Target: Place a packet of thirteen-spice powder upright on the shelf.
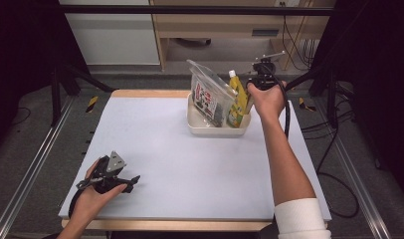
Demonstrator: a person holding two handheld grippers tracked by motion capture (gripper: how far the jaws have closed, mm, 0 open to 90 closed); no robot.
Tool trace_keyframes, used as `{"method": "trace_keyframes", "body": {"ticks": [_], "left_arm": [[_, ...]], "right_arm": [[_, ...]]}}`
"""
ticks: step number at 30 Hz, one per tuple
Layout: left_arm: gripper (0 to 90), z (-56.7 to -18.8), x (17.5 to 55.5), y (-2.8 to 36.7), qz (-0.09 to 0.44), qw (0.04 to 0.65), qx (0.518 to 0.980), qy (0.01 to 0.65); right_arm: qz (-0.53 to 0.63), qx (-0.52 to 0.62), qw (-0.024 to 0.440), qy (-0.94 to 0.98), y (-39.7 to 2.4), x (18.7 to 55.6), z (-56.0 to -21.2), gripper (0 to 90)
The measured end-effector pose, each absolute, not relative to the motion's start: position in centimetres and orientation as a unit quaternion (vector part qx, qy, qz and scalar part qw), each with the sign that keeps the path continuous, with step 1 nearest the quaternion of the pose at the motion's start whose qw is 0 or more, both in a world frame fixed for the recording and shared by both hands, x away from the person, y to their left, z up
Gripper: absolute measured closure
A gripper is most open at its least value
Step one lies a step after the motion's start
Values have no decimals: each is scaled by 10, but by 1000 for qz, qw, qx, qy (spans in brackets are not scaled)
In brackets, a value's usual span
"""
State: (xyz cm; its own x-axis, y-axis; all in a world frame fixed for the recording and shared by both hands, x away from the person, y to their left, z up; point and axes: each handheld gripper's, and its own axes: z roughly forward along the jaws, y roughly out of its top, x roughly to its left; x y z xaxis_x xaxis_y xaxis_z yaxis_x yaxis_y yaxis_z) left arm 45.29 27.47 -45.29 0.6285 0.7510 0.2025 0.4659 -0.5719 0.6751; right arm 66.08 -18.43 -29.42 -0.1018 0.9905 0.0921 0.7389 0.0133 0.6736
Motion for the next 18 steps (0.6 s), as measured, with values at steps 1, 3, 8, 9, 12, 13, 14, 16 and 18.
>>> {"method": "trace_keyframes", "body": {"ticks": [1,3,8,9,12,13,14,16,18], "left_arm": [[121,-453,453,275,242,294,853,356],[126,-453,453,274,242,295,853,356],[126,-454,453,274,240,293,855,355],[127,-454,453,274,241,295,854,355],[126,-454,453,274,241,295,854,355],[127,-453,453,274,240,295,854,355],[126,-453,453,274,241,294,854,354],[126,-453,453,274,241,294,855,353],[126,-453,453,274,242,294,855,353]], "right_arm": [[297,638,211,678,-184,661,-295,680],[297,639,211,677,-184,662,-298,680],[294,642,211,676,-185,663,-303,680],[293,643,211,675,-185,663,-304,680],[290,648,210,672,-185,664,-307,680],[287,648,210,673,-185,664,-308,680],[289,649,210,672,-185,664,-309,680],[288,652,208,670,-185,664,-310,679],[288,652,207,670,-186,664,-311,679]]}}
